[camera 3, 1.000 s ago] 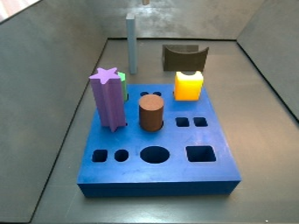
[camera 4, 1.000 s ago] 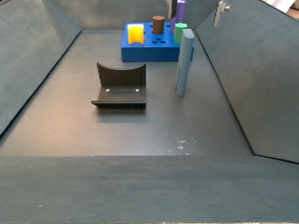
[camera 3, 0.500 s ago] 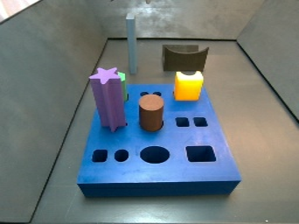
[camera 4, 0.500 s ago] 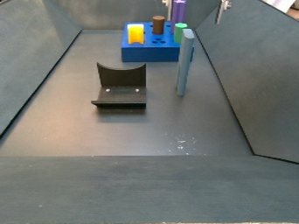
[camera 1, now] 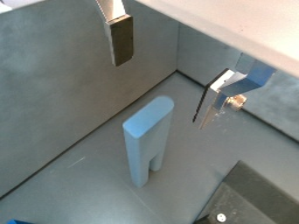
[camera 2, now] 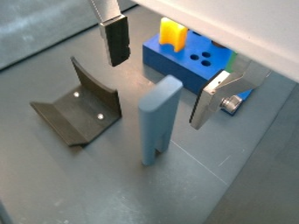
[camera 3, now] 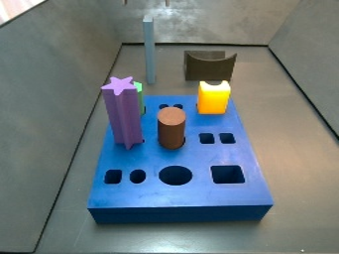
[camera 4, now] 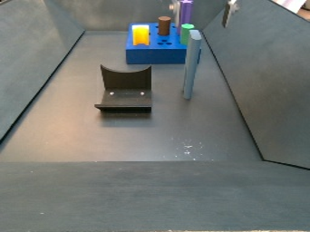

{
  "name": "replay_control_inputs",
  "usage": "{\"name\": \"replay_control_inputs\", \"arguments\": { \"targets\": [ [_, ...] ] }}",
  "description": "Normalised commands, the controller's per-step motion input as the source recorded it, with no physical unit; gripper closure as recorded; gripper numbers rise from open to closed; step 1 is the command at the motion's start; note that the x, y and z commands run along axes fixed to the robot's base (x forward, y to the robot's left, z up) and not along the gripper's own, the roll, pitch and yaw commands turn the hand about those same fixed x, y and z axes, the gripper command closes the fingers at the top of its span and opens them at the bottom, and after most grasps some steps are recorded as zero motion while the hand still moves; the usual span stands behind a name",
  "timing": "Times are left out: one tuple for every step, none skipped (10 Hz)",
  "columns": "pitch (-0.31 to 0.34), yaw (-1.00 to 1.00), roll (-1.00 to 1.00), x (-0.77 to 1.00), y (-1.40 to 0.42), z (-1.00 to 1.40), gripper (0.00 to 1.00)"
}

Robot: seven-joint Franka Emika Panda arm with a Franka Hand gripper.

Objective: Pick up the square-circle object. Move up. Rotate the square-circle object. Place the square-circle object on the fixture. Regrasp the square-circle object. Move to above the board. Insert the square-circle object.
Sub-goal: Rotate the square-circle object.

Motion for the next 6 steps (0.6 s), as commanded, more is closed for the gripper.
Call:
{"name": "replay_control_inputs", "arguments": {
  "targets": [
    [-0.006, 0.08, -0.06, 0.04, 0.01, -1.0, 0.0],
    [-0.02, 0.06, -0.02, 0.03, 0.01, -0.94, 0.0],
    [-0.029, 0.05, 0.0, 0.03, 0.01, -0.83, 0.0],
    [-0.036, 0.04, 0.05, 0.02, 0.01, -0.64, 0.0],
    [-0.034, 0.03, 0.09, 0.02, 0.01, -0.47, 0.0],
    [-0.027, 0.03, 0.11, 0.03, 0.01, -0.35, 0.0]
  ]
}}
